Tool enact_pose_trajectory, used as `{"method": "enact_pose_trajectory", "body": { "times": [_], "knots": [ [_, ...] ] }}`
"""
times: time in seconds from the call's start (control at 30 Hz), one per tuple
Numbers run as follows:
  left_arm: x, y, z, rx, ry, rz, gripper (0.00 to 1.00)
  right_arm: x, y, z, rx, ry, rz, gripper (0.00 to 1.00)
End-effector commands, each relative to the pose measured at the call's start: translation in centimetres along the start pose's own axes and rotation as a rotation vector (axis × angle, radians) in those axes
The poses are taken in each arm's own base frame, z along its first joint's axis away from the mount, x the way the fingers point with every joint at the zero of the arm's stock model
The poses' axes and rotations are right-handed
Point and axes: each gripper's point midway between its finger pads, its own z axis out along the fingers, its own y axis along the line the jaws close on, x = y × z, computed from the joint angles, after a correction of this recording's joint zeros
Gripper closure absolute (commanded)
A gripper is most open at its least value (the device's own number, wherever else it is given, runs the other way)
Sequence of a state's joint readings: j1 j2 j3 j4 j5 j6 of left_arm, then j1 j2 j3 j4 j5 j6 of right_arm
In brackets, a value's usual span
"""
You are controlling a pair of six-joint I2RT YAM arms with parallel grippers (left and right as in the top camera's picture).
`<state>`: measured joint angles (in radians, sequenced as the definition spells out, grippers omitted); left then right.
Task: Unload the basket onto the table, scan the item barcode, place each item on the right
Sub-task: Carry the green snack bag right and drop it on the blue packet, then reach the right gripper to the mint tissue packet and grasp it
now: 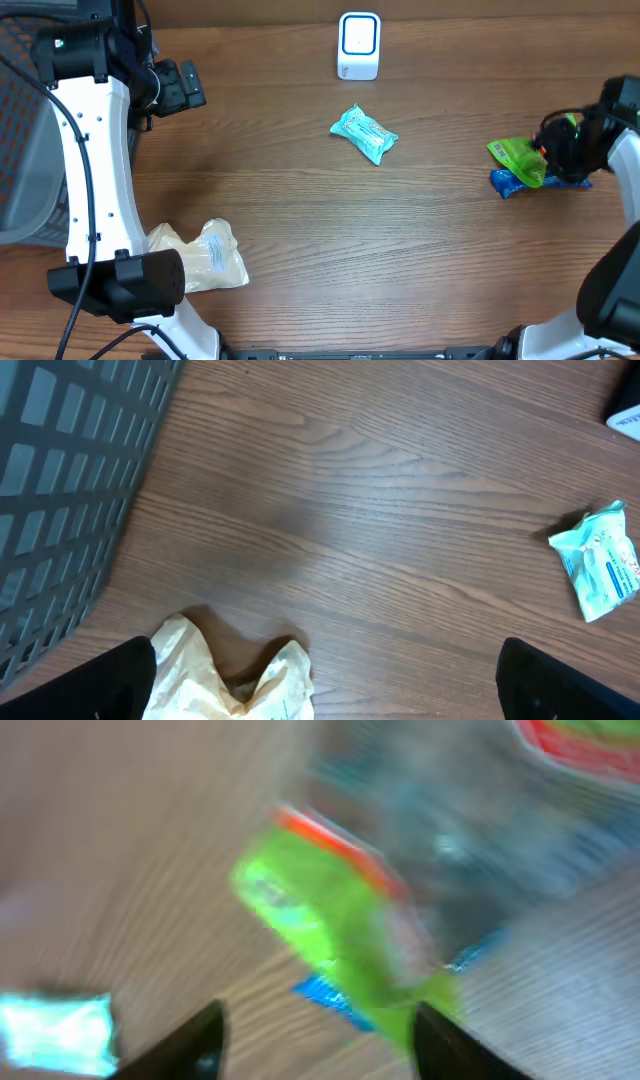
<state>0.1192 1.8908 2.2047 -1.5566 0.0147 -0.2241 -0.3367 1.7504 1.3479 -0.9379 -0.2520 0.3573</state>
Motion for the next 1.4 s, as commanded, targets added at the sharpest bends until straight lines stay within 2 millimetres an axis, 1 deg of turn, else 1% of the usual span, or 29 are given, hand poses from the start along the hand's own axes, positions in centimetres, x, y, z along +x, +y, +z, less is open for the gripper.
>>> {"method": "enact_pose_trajectory", "body": {
  "times": [0.0,0.07,0.1,0.17,0.2,0.27,0.3,0.33,0.37,0.4,0.5,0.6,0.63,0.7,0.77,0.83,0.87,0.9,0.93,0.97,1.0,1.03,1.1,1.17,1.23,1.27,1.3,1.33,1.37],
  "knots": [
    [-0.2,0.1,-0.9,0.007,-0.024,0.021,0.0,0.0,9.3,-5.5,-0.241,-0.096,-0.338,0.28],
    [-0.2,0.1,-0.9,0.007,-0.024,0.021,0.0,1.6,14.0,-5.2,-0.322,-0.112,-0.464,0.24],
    [-0.2,0.1,-0.9,0.007,-0.024,0.021,0.0,2.5,15.9,-4.9,-0.349,-0.117,-0.512,0.24],
    [-0.2,0.1,-0.9,0.007,-0.024,0.022,0.0,4.9,20.3,-3.5,-0.411,-0.122,-0.615,0.23],
    [-0.2,0.1,-0.9,0.007,-0.024,0.021,0.0,6.0,22.0,-2.7,-0.424,-0.126,-0.653,0.2],
    [-0.2,0.1,-0.9,0.007,-0.024,0.021,0.0,8.0,24.9,-0.2,-0.406,-0.151,-0.719,0.19],
    [-0.2,0.1,-0.9,0.008,-0.024,0.021,0.0,8.7,25.6,1.1,-0.383,-0.166,-0.744,0.19],
    [-0.2,0.1,-0.9,0.007,-0.024,0.021,0.0,9.5,26.4,3.0,-0.34,-0.187,-0.775,0.18],
    [-0.2,0.1,-0.9,0.007,-0.024,0.022,0.0,10.7,27.0,5.6,-0.292,-0.199,-0.83,0.18],
    [-0.2,0.1,-0.9,0.007,-0.024,0.021,0.0,11.7,27.2,7.2,-0.276,-0.19,-0.889,0.17],
    [-0.2,0.1,-0.9,0.008,-0.024,0.021,0.0,14.9,26.3,12.1,-0.218,-0.114,-1.084,0.15],
    [-0.2,0.1,-0.9,0.007,-0.024,0.021,0.0,16.3,24.9,14.8,-0.178,-0.056,-1.177,0.15],
    [-0.2,0.1,-0.9,0.007,-0.024,0.021,0.0,16.3,24.6,15.2,-0.164,-0.053,-1.18,0.16],
    [-0.2,0.1,-0.9,0.007,-0.024,0.021,0.0,15.9,23.8,16.1,-0.116,-0.056,-1.177,0.22],
    [-0.2,0.1,-0.9,0.007,-0.024,0.021,0.0,16.1,23.4,16.4,-0.109,-0.043,-1.176,0.32],
    [-0.2,0.1,-0.9,0.007,-0.024,0.022,0.0,16.3,22.9,16.5,-0.096,-0.023,-1.176,0.48],
    [-0.2,0.1,-0.9,0.007,-0.024,0.021,0.0,16.8,22.0,16.5,-0.075,0.014,-1.176,0.63],
    [-0.2,0.1,-0.9,0.008,-0.024,0.022,0.0,17.1,21.5,16.5,-0.061,0.036,-1.177,0.69],
    [-0.2,0.1,-0.9,0.007,-0.024,0.022,0.0,17.4,20.7,16.5,-0.042,0.067,-1.171,0.8],
    [-0.2,0.1,-0.9,0.008,-0.024,0.022,0.0,17.6,20.4,16.5,-0.033,0.081,-1.16,0.83],
    [-0.2,0.1,-0.9,0.007,-0.024,0.022,0.0,18.1,19.7,16.1,-0.023,0.122,-1.144,0.92],
    [-0.2,0.1,-0.9,0.007,-0.024,0.022,0.0,18.5,19.6,15.7,-0.027,0.148,-1.128,0.95],
    [-0.2,0.1,-0.9,0.007,-0.024,0.022,0.0,20.1,20.3,13.7,-0.105,0.224,-1.112,0.96],
    [-0.2,0.1,-0.9,0.008,-0.024,0.022,0.0,24.0,23.8,9.1,-0.4,0.403,-1.065,0.96],
    [-0.2,0.1,-0.9,0.008,-0.024,0.022,0.0,26.2,26.0,5.7,-0.617,0.539,-0.989,0.96],
    [-0.2,0.1,-0.9,0.008,-0.024,0.022,0.0,26.8,26.4,4.7,-0.677,0.589,-0.941,0.96],
    [-0.2,0.1,-0.9,0.008,-0.024,0.022,0.0,27.0,26.6,4.2,-0.705,0.621,-0.903,0.96],
    [-0.2,0.1,-0.9,0.008,-0.024,0.022,0.0,27.4,26.4,3.3,-0.733,0.701,-0.802,0.96],
    [-0.2,0.1,-0.9,0.008,-0.024,0.022,0.0,27.5,26.3,3.1,-0.737,0.725,-0.773,0.96]
  ]
}}
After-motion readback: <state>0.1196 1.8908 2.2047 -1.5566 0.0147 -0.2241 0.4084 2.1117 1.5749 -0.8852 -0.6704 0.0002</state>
